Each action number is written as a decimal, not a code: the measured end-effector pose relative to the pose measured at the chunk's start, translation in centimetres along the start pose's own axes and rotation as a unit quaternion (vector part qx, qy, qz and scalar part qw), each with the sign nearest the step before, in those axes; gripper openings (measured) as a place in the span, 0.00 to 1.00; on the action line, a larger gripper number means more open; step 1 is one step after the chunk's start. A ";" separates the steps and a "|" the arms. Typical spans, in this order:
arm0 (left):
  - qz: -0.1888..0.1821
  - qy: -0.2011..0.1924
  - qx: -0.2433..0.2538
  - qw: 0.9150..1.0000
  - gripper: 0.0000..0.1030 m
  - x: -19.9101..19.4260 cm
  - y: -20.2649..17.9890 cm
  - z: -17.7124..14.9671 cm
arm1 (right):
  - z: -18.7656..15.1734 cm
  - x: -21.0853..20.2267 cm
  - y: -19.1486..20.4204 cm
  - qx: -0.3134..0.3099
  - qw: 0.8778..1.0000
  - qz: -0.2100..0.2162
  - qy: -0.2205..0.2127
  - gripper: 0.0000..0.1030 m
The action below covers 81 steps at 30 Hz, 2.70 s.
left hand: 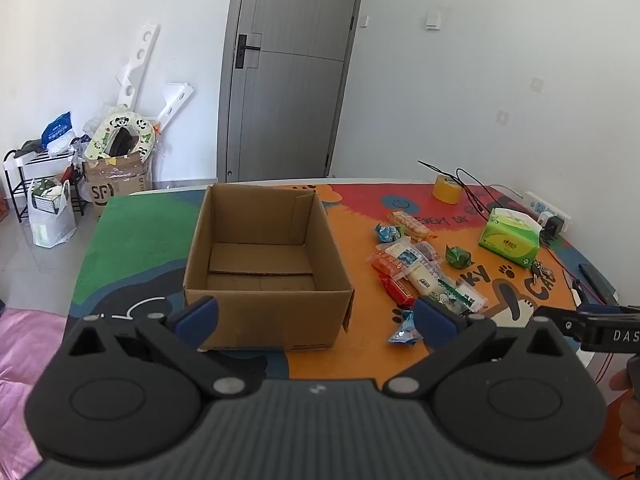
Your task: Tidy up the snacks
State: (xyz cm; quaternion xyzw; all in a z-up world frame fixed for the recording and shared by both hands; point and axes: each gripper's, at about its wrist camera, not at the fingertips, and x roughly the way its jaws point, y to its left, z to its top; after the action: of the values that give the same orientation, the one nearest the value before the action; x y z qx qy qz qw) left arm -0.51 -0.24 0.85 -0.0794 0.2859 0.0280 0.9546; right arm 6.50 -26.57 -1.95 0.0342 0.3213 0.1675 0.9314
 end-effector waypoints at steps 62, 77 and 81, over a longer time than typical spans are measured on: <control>-0.058 0.054 0.040 0.996 0.99 8.4 -4.8 -2.6 | -2.6 5.2 -3.6 0.021 0.999 -0.008 0.041 1.00; -0.088 0.082 0.064 0.991 0.86 14.0 -7.1 -4.0 | -4.1 10.1 -5.5 0.056 0.995 0.038 0.072 0.70; -0.084 0.091 0.053 0.991 0.84 15.5 -7.1 -3.8 | -4.0 11.3 -5.5 0.049 0.994 0.045 0.081 0.60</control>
State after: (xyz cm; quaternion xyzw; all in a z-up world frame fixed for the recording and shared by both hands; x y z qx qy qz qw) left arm 11.07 -7.75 -9.88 -0.0547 0.3648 -0.0746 0.9265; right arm 13.94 -28.16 -12.70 0.0808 0.4017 0.1954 0.8910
